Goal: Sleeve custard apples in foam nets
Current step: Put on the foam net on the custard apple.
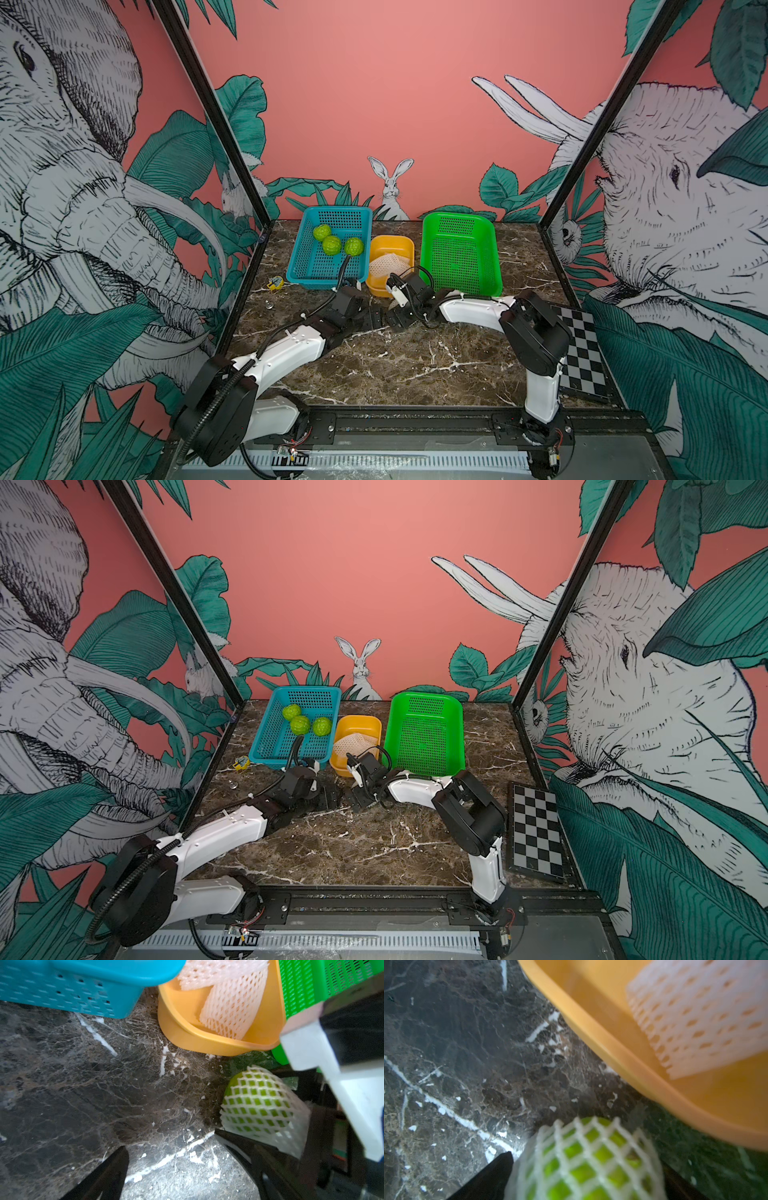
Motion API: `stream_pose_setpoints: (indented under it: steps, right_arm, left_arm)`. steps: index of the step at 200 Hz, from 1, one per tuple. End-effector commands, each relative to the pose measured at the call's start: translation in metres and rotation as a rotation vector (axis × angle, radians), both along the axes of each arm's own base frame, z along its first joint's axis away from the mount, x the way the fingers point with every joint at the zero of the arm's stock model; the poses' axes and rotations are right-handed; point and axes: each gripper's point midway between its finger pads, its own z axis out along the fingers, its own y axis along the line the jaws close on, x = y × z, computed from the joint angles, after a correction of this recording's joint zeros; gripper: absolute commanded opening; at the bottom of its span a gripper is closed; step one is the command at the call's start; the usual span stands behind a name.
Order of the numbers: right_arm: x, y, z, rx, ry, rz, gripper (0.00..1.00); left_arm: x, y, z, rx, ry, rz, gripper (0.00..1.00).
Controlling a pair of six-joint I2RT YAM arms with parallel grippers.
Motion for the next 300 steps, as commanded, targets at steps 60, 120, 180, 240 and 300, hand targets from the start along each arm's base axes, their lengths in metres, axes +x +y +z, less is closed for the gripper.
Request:
stream_pose_setpoints:
  steps: [60,120,180,240,300]
  right_arm:
    - [-0.014,-0.021,0.061,0.059,-0.017,-0.067,0.99]
    - [-0.025,-0.016,0.051,0.114,0.040,-0.051,0.99]
    - [-0.009,-0.004,0.037,0.144,0.042,-0.087,0.93]
    - [0.001,0.005,0.025,0.138,0.051,-0.102,0.86]
    - [0.007,0.007,0.014,0.134,0.050,-0.118,0.84]
  left_arm:
    - [0.002,0.003,0.012,-0.007,-0.027,0.008,0.95]
    - [0.004,-0.001,0.014,-0.025,-0.030,0.002,0.95]
    - [0.004,-0.001,0.014,-0.032,-0.030,0.005,0.95]
    - [0.002,0.002,0.015,-0.026,-0.038,0.010,0.95]
    - [0.001,0.003,0.014,-0.022,-0.038,0.010,0.95]
